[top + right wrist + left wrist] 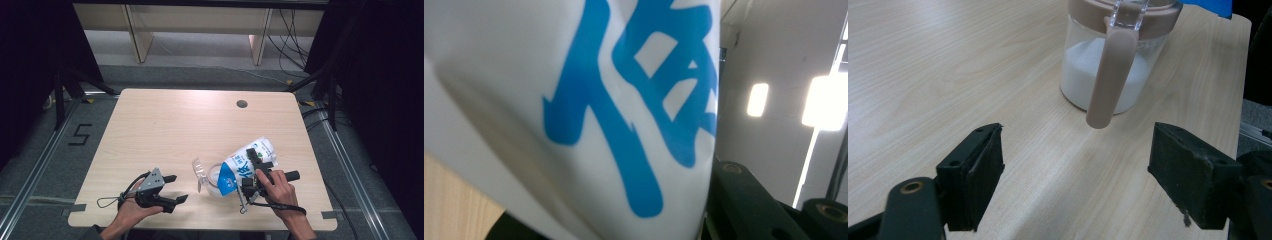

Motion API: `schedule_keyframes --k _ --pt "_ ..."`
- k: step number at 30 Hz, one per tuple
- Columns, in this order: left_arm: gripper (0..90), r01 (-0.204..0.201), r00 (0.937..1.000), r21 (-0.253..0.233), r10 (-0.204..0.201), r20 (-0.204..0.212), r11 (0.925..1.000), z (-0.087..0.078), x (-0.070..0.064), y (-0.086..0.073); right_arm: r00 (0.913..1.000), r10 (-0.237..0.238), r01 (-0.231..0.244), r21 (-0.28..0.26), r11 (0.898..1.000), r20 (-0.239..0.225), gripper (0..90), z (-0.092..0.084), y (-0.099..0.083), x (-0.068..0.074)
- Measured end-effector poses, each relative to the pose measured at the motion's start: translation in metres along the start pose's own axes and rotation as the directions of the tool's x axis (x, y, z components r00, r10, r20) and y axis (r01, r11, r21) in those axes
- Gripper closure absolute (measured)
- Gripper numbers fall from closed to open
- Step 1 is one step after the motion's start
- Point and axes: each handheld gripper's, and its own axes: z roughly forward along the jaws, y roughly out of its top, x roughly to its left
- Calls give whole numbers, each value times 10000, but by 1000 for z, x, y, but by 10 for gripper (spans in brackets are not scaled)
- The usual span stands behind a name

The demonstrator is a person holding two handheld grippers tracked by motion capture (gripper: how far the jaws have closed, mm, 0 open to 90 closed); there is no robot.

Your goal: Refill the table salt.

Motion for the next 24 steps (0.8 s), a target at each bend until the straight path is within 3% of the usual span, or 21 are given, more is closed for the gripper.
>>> schedule_keyframes --k 1,3,4,6,7,8,9,10,11,12,13,14,15,17,18,20,21,22,23,24 --pt "212 1 10000 -2 -1 5 10000 0 0 0 9993 -356 357 57 9993 -119 758 0 1 -3" --pt "211 -1 10000 0 1 0 10000 0 0 0 9999 60 -63 -235 9997 -100 762 2 -1 -2" --pt "211 1 10000 7 -1 3 10000 0 0 0 9996 -11 11 -28 10000 -269 767 1 -1 -3" --pt "211 -3 10000 2 3 8 10000 0 0 0 9996 142 -147 -216 9997 -234 775 3 -3 -3" --pt "212 3 10000 -4 -3 6 10000 0 0 0 9996 -76 68 -320 9995 -256 779 3 -3 -6" --pt "211 -15 10000 -2 15 6 10000 0 0 0 9992 337 -348 -554 9979 -203 783 5 -4 -3" --pt "212 -22 10000 -1 22 8 10000 0 0 0 9955 795 -804 -158 9966 -517 785 3 -4 -2" --pt "212 7 10000 1 -7 3 10000 0 0 0 9954 858 -877 -436 9952 -435 787 5 -5 -2" --pt "212 -7 10000 -2 7 9 10000 0 0 0 9930 1017 -1036 -287 9942 -603 787 5 -5 -2" --pt "212 -22 10000 -1 22 10 10000 0 0 0 9862 1463 -1473 -70 9891 -776 788 4 -5 1" --pt "211 -20 10000 1 20 12 10000 0 0 0 9853 1485 -1502 -145 9885 -847 789 4 -6 0" --pt "211 0 10000 6 0 8 10000 0 0 0 9912 1095 -1122 -336 9931 -739 789 5 -6 -3" --pt "211 -1 10000 5 1 8 10000 0 0 0 9838 1548 -1568 -152 9875 -899 789 5 -7 -1" --pt "211 -5 10000 5 5 8 10000 0 0 0 9834 1595 -1632 -377 9859 -870 789 6 -9 -4" --pt "211 2 10000 10 -2 6 10000 0 0 0 9785 1787 -1836 -404 9822 -1029 789 7 -9 -4" --pt "212 -10 10000 11 10 10 10000 0 0 0 9603 2497 -2543 -222 9669 -1240 790 7 -10 -2" --pt "211 -20 10000 9 20 14 10000 0 0 0 9566 2579 -2650 -370 9635 -1360 792 9 -12 -3" --pt "212 41 10000 -24 -41 9 10000 0 0 0 9467 2840 -2929 -388 9554 -1523 792 9 -13 -3" --pt "211 49 10000 -27 -49 11 10000 0 0 0 9289 3295 -3364 -131 9416 -1690 793 8 -13 -3" --pt "211 49 10000 -26 -49 10 10000 0 0 0 9179 3527 -3626 -239 9316 -1818 795 10 -15 -3"
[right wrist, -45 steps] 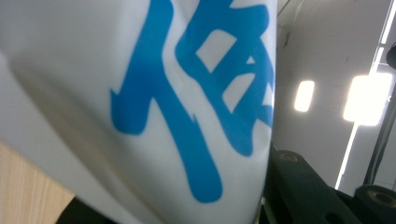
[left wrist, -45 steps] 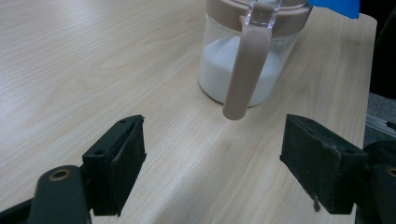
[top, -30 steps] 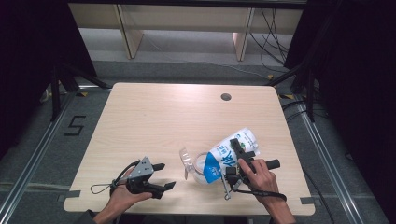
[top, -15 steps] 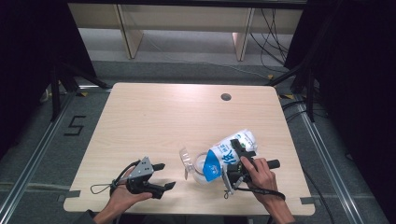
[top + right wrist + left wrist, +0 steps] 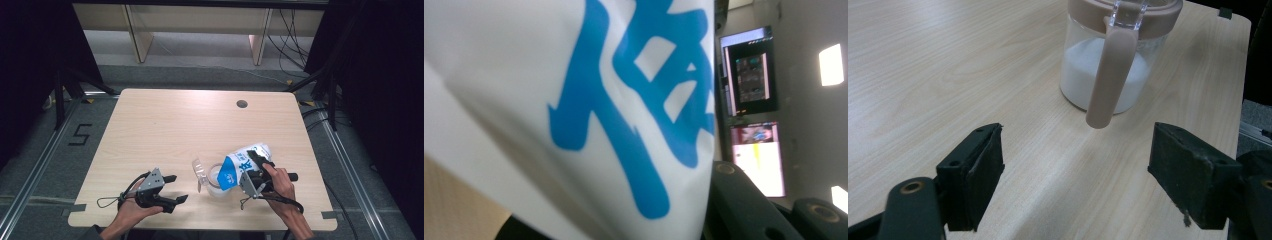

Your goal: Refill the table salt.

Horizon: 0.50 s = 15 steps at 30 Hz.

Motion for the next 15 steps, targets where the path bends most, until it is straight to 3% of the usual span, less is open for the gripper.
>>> schedule_keyframes --k 3,4,7,10,11,12,15 --pt "211 -30 10000 7 30 10 10000 0 0 0 9925 1119 -1133 -260 9932 -494 799 1 -5 -3" --pt "211 63 10000 0 -63 -12 10000 0 -1 0 9898 1298 -1317 -295 9908 -595 801 2 -6 -4" --pt "212 -28 10000 5 28 9 10000 0 0 0 9708 2176 -2228 -436 9739 -1013 807 4 -12 -6" --pt "211 -69 10000 26 69 5 10000 0 0 0 9410 3056 -3173 -648 9461 -1455 812 7 -18 -7" --pt "211 -67 10000 31 67 6 10000 0 0 0 9271 3371 -3510 -646 9341 -1639 813 7 -20 -9" --pt "212 -75 10000 37 75 9 10000 0 0 0 9037 3816 -3997 -627 9145 -1939 815 8 -23 -8" --pt "211 -3 10000 24 3 3 10000 0 0 0 8662 4498 -4750 -790 8764 -2178 821 11 -31 -11"
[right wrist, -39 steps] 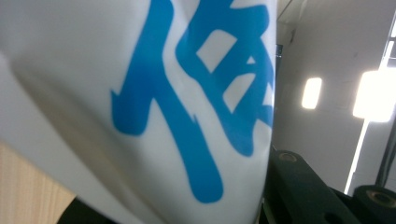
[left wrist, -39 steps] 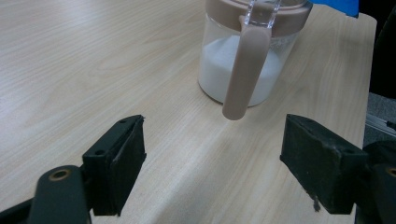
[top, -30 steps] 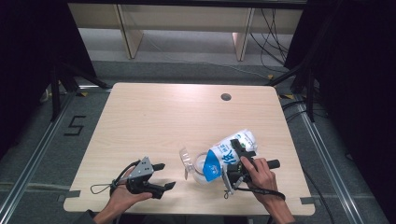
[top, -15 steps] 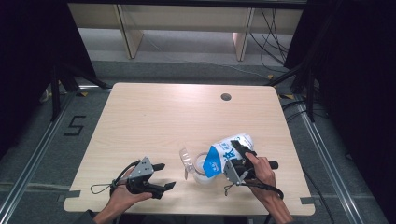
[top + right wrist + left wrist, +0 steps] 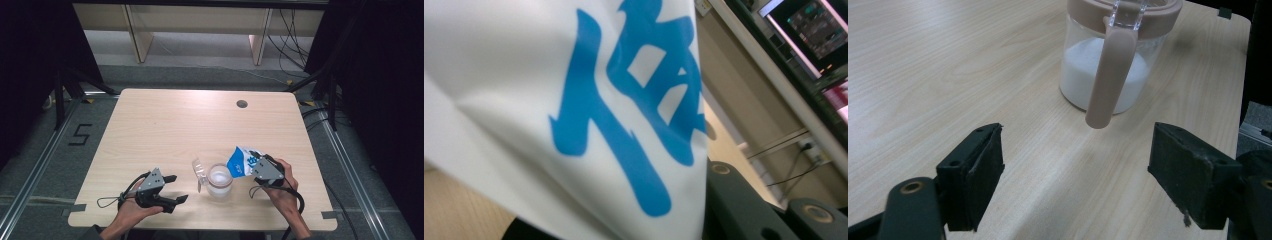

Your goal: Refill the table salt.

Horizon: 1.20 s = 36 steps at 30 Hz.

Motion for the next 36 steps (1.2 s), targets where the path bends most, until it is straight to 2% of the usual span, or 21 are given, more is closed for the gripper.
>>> schedule_keyframes --k 3,6,9,12,13,14,17,19,22,23,24,25,26,27,28,29,32,33,34,35,36 --pt "212 9 10000 -29 -9 3 10000 0 0 0 9962 847 -850 -144 9963 -177 826 0 -6 -5" --pt "212 20 10000 -1 -20 -1 10000 0 0 0 9893 1416 -1427 -305 9893 -353 829 1 -12 -12" --pt "211 11 10000 2 -11 -6 10000 0 0 0 9765 2115 -2138 -616 9749 -418 831 3 -20 -18" --pt "211 -8 10000 2 8 -19 10000 0 0 0 9490 3076 -3124 -757 9469 -690 834 5 -27 -24" --pt "211 -9 10000 0 9 -16 10000 0 0 0 9439 3217 -3273 -829 9413 -741 835 6 -30 -26" --pt "212 -10 10000 2 10 -15 10000 0 0 0 9304 3595 -3648 -877 9269 -710 837 6 -32 -26" --pt "211 1 10000 1 -1 -6 10000 0 0 0 9050 4142 -4221 -827 9028 -970 842 8 -37 -29" --pt "212 -13 10000 -1 13 -13 10000 0 0 0 9031 4181 -4256 -746 9018 -984 843 9 -40 -30" --pt "211 -3 10000 -2 3 -10 10000 0 0 0 8813 4591 -4689 -869 8790 -1124 844 12 -44 -31" --pt "211 -9 10000 -4 9 -12 10000 0 0 0 8896 4432 -4536 -994 8856 -1104 844 14 -45 -32" --pt "211 -7 10000 -3 7 -14 10000 0 0 0 8770 4649 -4762 -906 8747 -1215 844 14 -46 -31" --pt "211 -10 10000 -2 10 -14 10000 0 0 0 8732 4716 -4833 -945 8703 -1228 844 14 -47 -31" --pt "211 0 10000 -4 0 -9 10000 0 0 0 8616 4923 -5047 -1039 8570 -1238 844 15 -48 -32" --pt "211 -2 10000 -1 2 -10 10000 0 0 0 8434 5203 -5335 -933 8406 -1343 844 14 -48 -32" --pt "211 2 10000 -5 -2 -7 10000 0 0 0 8408 5227 -5368 -920 8387 -1405 844 15 -50 -33" --pt "211 -5 10000 -2 5 -6 10000 0 0 0 8268 5443 -5585 -911 8245 -1422 844 15 -50 -33" --pt "211 -76 10000 1 76 2 10000 0 1 0 8234 5504 -5640 -923 8206 -1383 844 18 -53 -35" --pt "212 -1 10000 -6 1 -25 10000 0 0 0 8281 5431 -5574 -1001 8242 -1389 844 18 -54 -36" --pt "212 -7 10000 -9 7 -19 10000 0 0 0 8076 5759 -5871 -811 8054 -1267 844 17 -54 -35" --pt "211 -7 10000 -16 7 -21 10000 0 0 0 8010 5844 -5955 -736 8000 -1299 844 18 -55 -35" --pt "212 -6 10000 -18 6 -22 10000 0 0 0 8117 5691 -5810 -818 8098 -1313 844 19 -56 -37"
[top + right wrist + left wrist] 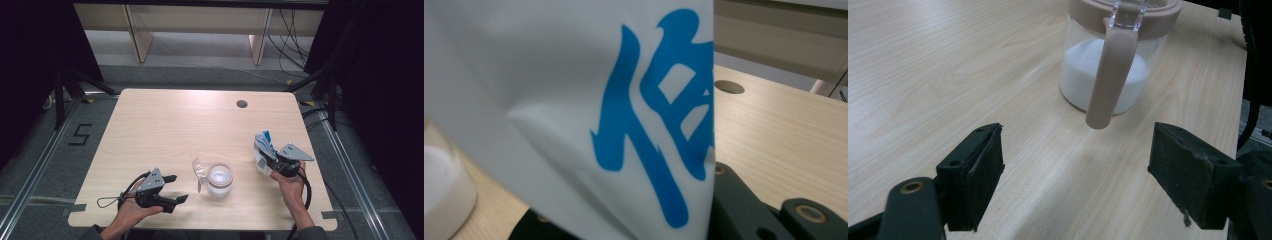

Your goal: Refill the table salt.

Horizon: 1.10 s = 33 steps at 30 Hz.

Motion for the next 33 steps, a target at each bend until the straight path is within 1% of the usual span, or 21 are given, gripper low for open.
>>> schedule_keyframes --k 2,3,5,6,7,8,9,10,11,12,17,21,22,23,24,28,29,30,31,32,33 --pt "211 -6 10000 9 6 -4 10000 0 0 0 9995 301 -300 -43 9995 35 844 1 -1 -3" --pt "211 -12 10000 9 12 -4 10000 0 0 0 9996 274 -275 -98 9996 -45 844 2 -2 -6" --pt "211 -6 10000 -3 6 -10 10000 0 0 0 9979 588 -588 9 9983 275 844 1 -3 -6" --pt "211 -5 10000 1 5 -9 10000 0 0 0 9992 376 -375 -49 9993 114 844 2 -3 -11" --pt "212 -12 10000 7 12 -5 10000 0 0 0 9988 478 -478 -8 9989 136 844 2 -4 -13" --pt "211 -17 10000 6 17 -2 10000 0 0 0 9983 466 -463 -95 9989 358 845 2 -5 -15" --pt "211 -11 10000 -1 11 -3 10000 0 0 0 9988 438 -437 -85 9990 204 844 4 -5 -17" --pt "211 -8 10000 -1 8 -2 10000 0 0 0 9964 668 -671 27 9977 524 845 2 -6 -16" --pt "212 -16 10000 4 16 -5 10000 0 0 0 9974 501 -497 -86 9987 516 845 3 -6 -19" --pt "211 -8 10000 3 8 -7 10000 0 0 0 9964 690 -689 -41 9976 487 845 3 -6 -19" --pt "212 -13 10000 10 13 -4 10000 0 0 0 9967 378 -373 -83 9993 719 846 4 -7 -25" --pt "211 -7 10000 11 7 0 10000 0 0 0 9933 809 -810 -23 9967 822 846 5 -7 -25" --pt "212 -11 10000 11 11 2 10000 0 0 0 9940 788 -787 -40 9969 757 846 6 -7 -26" --pt "212 2 10000 7 -2 3 10000 0 0 0 9951 519 -515 -66 9987 845 847 7 -7 -28" --pt "211 -6 10000 14 6 8 10000 0 0 0 9941 573 -558 -190 9983 918 846 8 -7 -29" --pt "211 -10 10000 16 10 11 10000 0 0 0 9953 543 -551 73 9985 807 847 10 -8 -32" --pt "211 1 10000 9 -1 10 10000 0 0 0 9937 512 -525 100 9986 1001 846 10 -8 -32" --pt "211 -4 10000 13 4 10 10000 0 0 0 9941 625 -631 43 9980 885 846 12 -9 -33" --pt "211 2 10000 11 -2 10 10000 0 0 0 9934 559 -584 219 9981 1000 846 10 -9 -35" --pt "211 2 10000 15 -2 12 10000 0 0 0 9924 618 -627 48 9980 1060 846 11 -10 -35" --pt "211 3 10000 13 -3 18 10000 0 0 0 9925 347 -347 -21 9994 1173 846 11 -9 -37"
